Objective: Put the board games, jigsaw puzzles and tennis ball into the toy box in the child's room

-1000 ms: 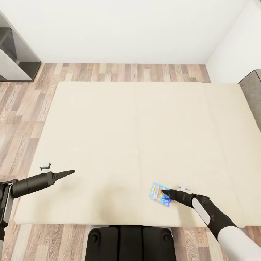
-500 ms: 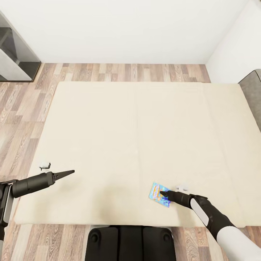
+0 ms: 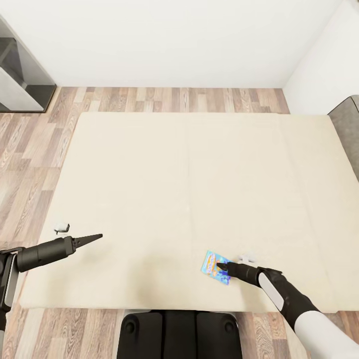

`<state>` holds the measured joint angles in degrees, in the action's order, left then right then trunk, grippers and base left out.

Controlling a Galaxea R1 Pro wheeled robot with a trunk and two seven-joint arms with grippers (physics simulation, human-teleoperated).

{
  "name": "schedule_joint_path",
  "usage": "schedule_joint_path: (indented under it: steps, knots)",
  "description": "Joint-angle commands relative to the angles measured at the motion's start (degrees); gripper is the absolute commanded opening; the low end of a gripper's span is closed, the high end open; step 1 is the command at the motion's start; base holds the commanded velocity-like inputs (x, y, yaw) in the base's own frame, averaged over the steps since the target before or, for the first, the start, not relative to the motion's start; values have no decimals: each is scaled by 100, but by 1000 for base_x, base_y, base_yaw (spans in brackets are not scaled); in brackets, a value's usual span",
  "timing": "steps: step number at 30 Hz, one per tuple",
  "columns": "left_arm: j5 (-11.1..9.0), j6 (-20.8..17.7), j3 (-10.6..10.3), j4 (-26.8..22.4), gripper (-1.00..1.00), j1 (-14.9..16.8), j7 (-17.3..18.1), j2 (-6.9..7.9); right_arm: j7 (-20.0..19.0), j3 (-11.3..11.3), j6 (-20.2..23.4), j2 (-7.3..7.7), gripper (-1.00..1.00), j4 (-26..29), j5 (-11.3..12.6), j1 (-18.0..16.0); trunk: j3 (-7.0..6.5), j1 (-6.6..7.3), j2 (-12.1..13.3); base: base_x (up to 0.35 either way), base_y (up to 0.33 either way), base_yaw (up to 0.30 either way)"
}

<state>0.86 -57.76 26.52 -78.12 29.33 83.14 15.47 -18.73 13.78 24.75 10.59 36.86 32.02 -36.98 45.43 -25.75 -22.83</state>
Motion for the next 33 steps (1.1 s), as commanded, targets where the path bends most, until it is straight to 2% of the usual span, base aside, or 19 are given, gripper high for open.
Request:
schedule_joint_path:
  steps: [1,4,8,11,18,26,33]
  knots:
    - [10,-60,3,-2,100,2,27,0,-6,20,20,1,100,6,29,-2,6,-3,-9,0,0,0]
    - [10,-60,3,-2,100,2,27,0,-66,20,20,-30,100,11,31,-2,6,-3,-9,0,0,0]
    - [10,-60,-1,-2,100,2,31,0,-138,20,21,-162,100,23,25,-7,6,-3,-9,0,0,0]
    - [10,-60,-5,-2,100,2,35,0,-160,20,15,-354,100,39,19,-19,6,-3,-9,0,0,0]
    - [10,-60,-6,-2,100,2,36,4,-130,20,11,-656,100,53,8,-42,6,-3,-9,0,0,0]
    - [10,-60,-2,-2,100,2,36,2,-102,15,12,-800,100,53,6,-48,6,-3,-9,0,0,0]
    - [10,-60,-6,-2,100,2,36,8,-95,11,4,-840,100,57,6,-54,6,-3,-9,0,0,0]
